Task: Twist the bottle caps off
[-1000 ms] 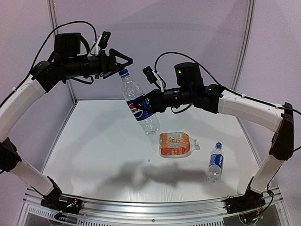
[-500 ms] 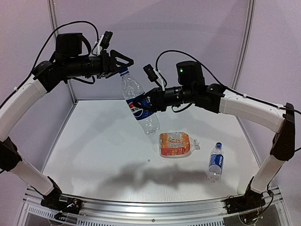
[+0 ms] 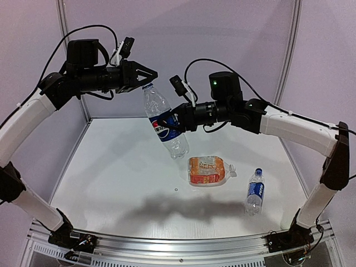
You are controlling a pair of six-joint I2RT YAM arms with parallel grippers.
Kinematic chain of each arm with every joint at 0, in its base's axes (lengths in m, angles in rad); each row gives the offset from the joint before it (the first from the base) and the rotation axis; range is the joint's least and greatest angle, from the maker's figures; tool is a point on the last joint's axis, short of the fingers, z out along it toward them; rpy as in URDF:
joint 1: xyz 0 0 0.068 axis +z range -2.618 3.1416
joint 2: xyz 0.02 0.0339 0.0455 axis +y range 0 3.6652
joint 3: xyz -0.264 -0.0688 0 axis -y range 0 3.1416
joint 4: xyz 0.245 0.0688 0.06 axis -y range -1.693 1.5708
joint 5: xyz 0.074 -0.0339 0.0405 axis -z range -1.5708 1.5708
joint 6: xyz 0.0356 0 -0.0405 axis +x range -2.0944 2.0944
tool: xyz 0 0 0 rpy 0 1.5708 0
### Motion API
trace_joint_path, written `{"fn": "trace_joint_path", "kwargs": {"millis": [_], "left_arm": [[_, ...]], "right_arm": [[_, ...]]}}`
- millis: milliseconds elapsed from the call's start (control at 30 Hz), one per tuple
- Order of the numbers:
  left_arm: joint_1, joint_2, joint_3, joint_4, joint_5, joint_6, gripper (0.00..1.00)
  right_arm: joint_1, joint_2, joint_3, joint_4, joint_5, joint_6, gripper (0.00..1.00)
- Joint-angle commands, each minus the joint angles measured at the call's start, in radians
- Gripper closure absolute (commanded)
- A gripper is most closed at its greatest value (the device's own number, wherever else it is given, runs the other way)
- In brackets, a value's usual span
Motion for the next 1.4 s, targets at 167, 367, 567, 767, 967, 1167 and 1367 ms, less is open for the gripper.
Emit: {"fn": "trace_joint_path", "kwargs": {"millis": [167, 367, 567, 767, 967, 1167, 1367], "left_arm": [[-0.035, 0.032, 0.047, -0.142, -0.171, -0.045, 0.91], [-0.077, 0.062, 0.124, -0.283, -0.423, -0.210, 0.92], [-0.098, 0.117, 0.183, -0.347, -0.498, -0.370, 0.91], [-0.100, 0.171, 0.252, -0.432, -0.507, -0.472, 0.87], [-0.098, 0.192, 0.266, -0.429, -0.466, -0.511, 0.73], [-0.080, 0.185, 0.270, -0.411, -0.432, -0.529, 0.65], [-0.069, 0.175, 0.262, -0.403, -0.418, -0.547, 0.60]], "right_arm": [[-0.001, -0.033, -0.006, 0.002, 0.067, 0.000, 0.62], [-0.001, 0.010, 0.071, -0.125, 0.235, -0.068, 0.63], [0.007, 0.065, 0.138, -0.219, 0.303, -0.123, 0.63], [0.039, 0.094, 0.173, -0.316, 0.406, -0.234, 0.63], [0.043, 0.095, 0.164, -0.334, 0.415, -0.243, 0.63], [0.045, 0.092, 0.144, -0.345, 0.425, -0.254, 0.63], [0.045, 0.101, 0.135, -0.352, 0.414, -0.255, 0.63]]}}
